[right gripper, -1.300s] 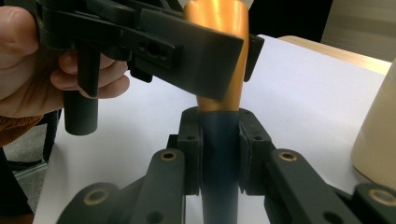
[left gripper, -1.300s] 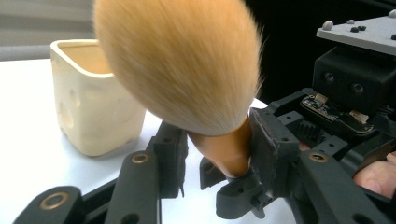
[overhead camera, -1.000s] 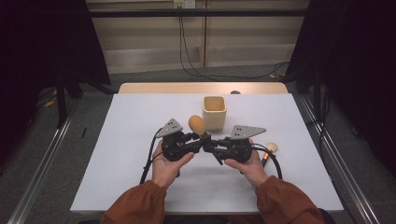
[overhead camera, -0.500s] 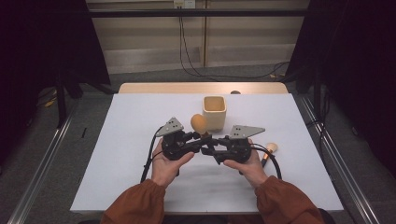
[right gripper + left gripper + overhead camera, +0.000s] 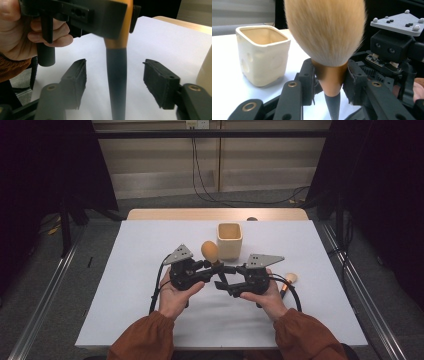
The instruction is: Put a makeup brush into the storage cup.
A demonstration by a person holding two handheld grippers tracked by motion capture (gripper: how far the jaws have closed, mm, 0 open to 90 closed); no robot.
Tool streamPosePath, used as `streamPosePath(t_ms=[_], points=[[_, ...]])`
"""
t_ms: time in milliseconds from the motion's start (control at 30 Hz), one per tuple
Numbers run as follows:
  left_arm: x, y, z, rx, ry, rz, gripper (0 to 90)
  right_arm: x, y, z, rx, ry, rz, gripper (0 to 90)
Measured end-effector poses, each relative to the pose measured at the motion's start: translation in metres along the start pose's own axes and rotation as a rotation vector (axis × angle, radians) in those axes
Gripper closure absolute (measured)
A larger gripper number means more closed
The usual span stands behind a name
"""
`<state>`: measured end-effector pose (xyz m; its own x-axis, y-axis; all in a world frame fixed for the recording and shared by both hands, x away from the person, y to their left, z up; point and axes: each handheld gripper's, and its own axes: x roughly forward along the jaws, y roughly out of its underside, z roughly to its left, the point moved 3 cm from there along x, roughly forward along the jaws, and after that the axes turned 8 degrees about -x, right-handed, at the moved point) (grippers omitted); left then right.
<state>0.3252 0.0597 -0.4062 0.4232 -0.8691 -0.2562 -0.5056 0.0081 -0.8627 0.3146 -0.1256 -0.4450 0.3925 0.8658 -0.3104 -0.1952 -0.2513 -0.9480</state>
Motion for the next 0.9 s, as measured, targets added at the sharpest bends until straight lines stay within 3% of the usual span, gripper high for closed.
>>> streamPosePath(t_ms=[500, 733, 900], points=[[-0.017, -0.011, 0.007, 0.018, -0.027, -0.005, 64.0, -0.013, -0.003, -0.008, 0.049, 0.008, -0.024, 7.3], [-0.026, -0.017, 0.01, 0.033, -0.01, 0.01, 64.0, -0.022, -0.004, -0.01, 0.066, 0.0, -0.044, 4.9], [-0.032, -0.022, 0.012, 0.039, -0.026, 0.016, 64.1, -0.03, -0.006, -0.012, 0.086, 0.009, -0.057, 5.1]])
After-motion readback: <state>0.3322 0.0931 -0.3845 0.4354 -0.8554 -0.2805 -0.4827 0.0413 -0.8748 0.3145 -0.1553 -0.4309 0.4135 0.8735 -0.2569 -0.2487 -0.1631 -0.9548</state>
